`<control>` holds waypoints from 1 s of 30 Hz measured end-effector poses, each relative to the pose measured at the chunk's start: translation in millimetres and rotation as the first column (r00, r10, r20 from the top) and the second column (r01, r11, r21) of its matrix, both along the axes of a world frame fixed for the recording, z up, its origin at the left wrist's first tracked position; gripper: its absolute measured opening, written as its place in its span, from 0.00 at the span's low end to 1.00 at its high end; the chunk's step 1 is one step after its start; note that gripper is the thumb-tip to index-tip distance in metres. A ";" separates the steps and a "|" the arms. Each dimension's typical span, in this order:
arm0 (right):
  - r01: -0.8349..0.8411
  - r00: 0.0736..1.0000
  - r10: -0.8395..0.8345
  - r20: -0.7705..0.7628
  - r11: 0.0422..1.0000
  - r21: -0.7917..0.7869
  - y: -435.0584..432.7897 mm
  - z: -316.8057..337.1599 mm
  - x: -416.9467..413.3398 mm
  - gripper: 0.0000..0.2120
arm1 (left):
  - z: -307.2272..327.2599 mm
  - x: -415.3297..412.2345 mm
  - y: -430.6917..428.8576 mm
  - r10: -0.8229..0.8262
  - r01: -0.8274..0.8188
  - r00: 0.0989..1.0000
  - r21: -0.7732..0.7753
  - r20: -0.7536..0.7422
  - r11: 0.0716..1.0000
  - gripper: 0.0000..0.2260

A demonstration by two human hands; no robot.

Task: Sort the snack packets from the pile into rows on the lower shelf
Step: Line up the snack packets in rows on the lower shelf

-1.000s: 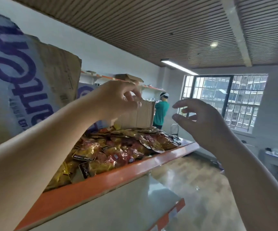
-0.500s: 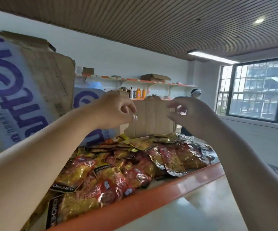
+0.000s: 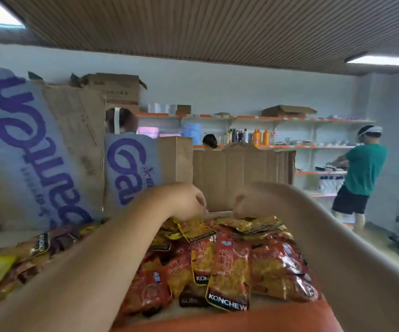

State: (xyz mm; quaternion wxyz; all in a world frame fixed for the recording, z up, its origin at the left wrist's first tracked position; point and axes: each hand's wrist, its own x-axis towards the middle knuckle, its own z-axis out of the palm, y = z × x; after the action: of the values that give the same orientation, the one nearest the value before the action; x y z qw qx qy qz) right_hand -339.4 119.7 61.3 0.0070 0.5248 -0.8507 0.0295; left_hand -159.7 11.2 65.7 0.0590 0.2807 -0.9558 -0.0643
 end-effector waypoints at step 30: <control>-0.124 0.974 0.200 0.105 0.863 -0.490 17.0 -25.1 -14.9 0.18 | -46.7 -12.9 6.3 0.169 -0.157 0.981 0.118 -0.092 0.980 0.27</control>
State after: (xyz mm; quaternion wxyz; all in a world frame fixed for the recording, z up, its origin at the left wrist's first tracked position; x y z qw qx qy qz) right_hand -354.3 136.7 36.2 0.0696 0.5725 -0.7675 0.2800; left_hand -172.7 17.5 19.1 0.0970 0.3574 -0.9203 -0.1261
